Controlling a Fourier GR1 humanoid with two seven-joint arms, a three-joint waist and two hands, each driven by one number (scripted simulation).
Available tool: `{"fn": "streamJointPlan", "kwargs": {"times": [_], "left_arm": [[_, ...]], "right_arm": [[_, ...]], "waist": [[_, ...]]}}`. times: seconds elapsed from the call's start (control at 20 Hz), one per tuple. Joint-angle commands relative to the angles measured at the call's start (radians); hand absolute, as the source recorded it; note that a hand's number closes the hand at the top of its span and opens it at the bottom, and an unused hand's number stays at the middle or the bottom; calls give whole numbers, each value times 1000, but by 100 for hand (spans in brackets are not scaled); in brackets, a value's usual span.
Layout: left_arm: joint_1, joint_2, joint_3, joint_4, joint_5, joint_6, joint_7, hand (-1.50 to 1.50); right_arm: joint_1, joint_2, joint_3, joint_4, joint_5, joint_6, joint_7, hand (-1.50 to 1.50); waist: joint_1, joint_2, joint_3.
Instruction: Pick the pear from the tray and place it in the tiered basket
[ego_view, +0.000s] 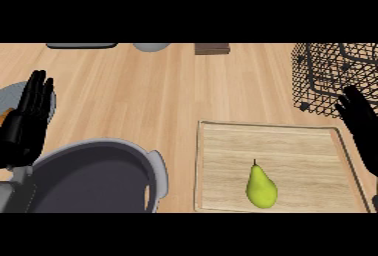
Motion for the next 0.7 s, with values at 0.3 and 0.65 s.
{"fn": "streamJointPlan", "kwargs": {"times": [0.3, 0.65], "left_arm": [[151, 34, -25, 107, -10, -4, 131, 0], [234, 61, -55, 142, -10, -49, 199, 0]], "right_arm": [[83, 432, -135, 3, -397, 23, -314, 150], [253, 282, 44, 5, 125, 176, -631, -150]], "waist": [[-111, 32, 45], [-30, 31, -26]]}}
